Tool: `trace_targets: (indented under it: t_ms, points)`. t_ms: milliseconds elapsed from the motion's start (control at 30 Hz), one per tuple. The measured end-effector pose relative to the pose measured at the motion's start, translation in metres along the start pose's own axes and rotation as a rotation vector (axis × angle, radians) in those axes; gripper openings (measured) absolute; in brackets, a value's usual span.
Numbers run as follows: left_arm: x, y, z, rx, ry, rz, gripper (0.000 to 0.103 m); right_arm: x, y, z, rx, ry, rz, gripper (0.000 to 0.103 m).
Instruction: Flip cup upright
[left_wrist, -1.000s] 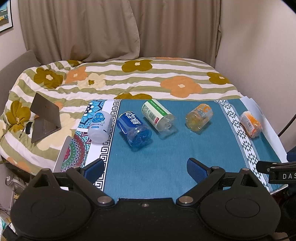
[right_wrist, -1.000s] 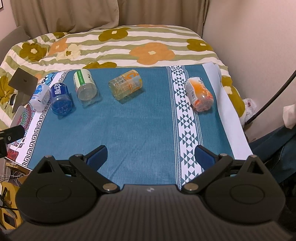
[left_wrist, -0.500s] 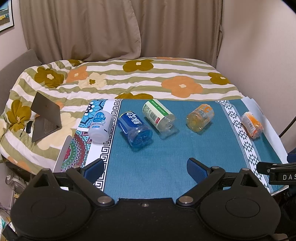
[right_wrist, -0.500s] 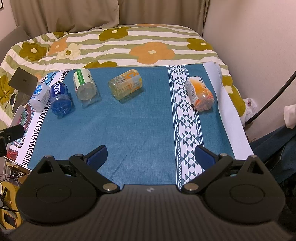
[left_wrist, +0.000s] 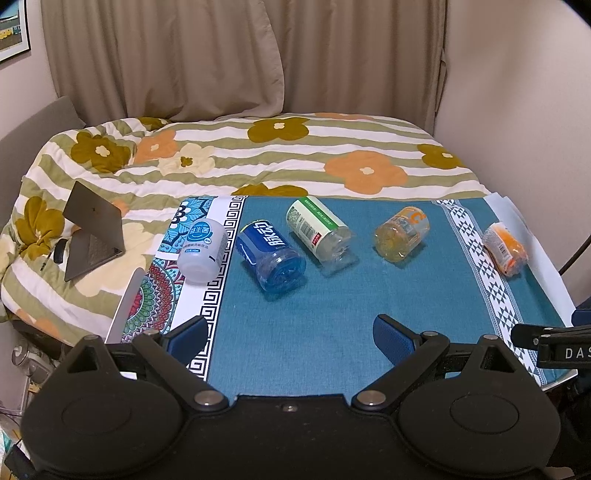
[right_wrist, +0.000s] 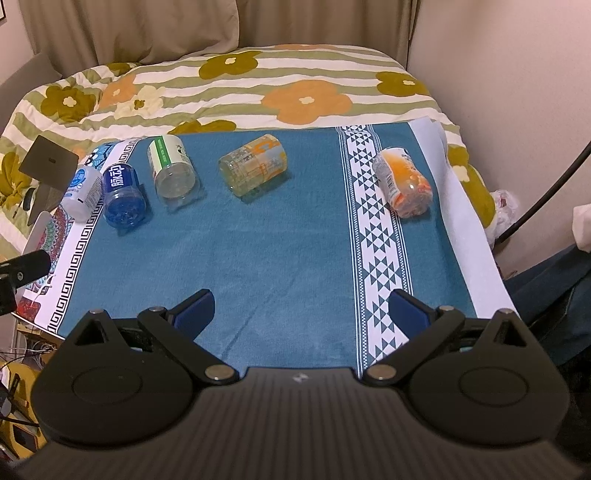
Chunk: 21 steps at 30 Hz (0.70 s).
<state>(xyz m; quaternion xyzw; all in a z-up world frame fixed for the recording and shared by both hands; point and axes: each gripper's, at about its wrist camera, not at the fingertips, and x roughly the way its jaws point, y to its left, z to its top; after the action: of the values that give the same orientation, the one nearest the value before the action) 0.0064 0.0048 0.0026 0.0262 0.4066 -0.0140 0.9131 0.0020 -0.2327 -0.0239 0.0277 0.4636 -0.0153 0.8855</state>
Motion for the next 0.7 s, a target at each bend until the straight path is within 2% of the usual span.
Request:
trace_targets:
  t_ms: [700]
  points:
    - [-0.0007, 0.0010, 0.0002, -0.010, 0.007, 0.009, 0.098, -0.0009, -0.0022, 0.0029, 0.002, 0.007, 0.021, 0.103]
